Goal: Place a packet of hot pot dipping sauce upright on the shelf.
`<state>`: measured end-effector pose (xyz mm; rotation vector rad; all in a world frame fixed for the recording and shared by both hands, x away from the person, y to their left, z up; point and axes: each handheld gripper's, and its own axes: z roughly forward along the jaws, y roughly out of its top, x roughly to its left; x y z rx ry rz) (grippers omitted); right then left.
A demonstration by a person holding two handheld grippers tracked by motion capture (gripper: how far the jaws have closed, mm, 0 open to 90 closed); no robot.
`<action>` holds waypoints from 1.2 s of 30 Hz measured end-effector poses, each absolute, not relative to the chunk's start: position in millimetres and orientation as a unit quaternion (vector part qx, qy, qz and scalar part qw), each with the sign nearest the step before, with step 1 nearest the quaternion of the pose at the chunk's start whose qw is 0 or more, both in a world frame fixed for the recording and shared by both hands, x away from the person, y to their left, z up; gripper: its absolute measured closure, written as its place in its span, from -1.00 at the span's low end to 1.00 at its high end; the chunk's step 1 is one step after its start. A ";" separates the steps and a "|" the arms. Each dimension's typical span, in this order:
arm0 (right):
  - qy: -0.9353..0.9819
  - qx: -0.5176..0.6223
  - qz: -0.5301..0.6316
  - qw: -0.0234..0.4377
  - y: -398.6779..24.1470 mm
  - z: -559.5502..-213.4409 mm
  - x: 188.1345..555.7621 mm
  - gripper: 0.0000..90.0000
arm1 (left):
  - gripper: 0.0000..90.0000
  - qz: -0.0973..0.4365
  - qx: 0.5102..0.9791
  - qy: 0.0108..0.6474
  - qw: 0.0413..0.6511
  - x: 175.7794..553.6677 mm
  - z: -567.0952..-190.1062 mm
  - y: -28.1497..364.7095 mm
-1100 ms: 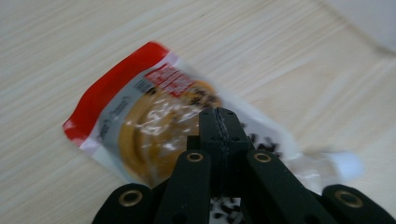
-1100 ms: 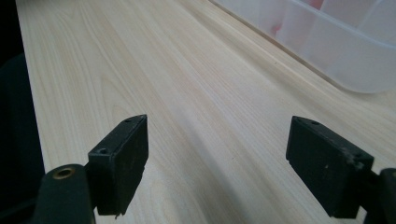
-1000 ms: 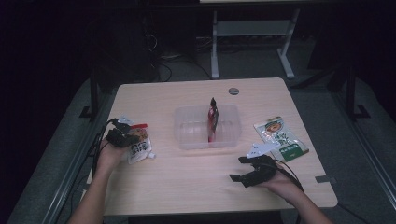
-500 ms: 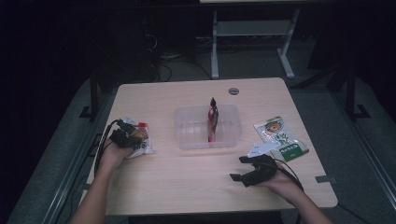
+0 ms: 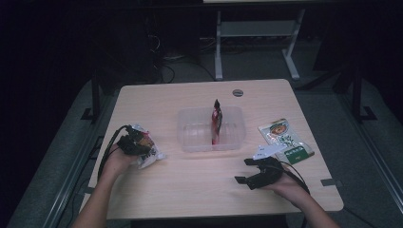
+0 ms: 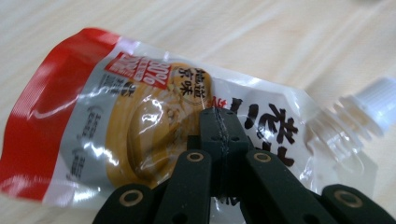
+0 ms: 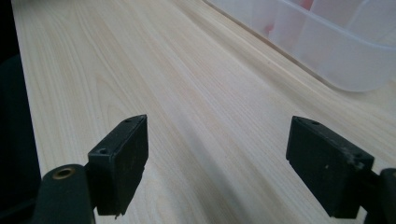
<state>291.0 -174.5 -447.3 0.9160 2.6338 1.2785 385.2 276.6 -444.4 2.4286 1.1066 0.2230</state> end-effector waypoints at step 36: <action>0.861 0.299 0.408 0.045 -175.3 -444.9 290.5 -0.54 | 1.00 -0.006 0.920 0.273 0.282 342.6 -434.0 200.6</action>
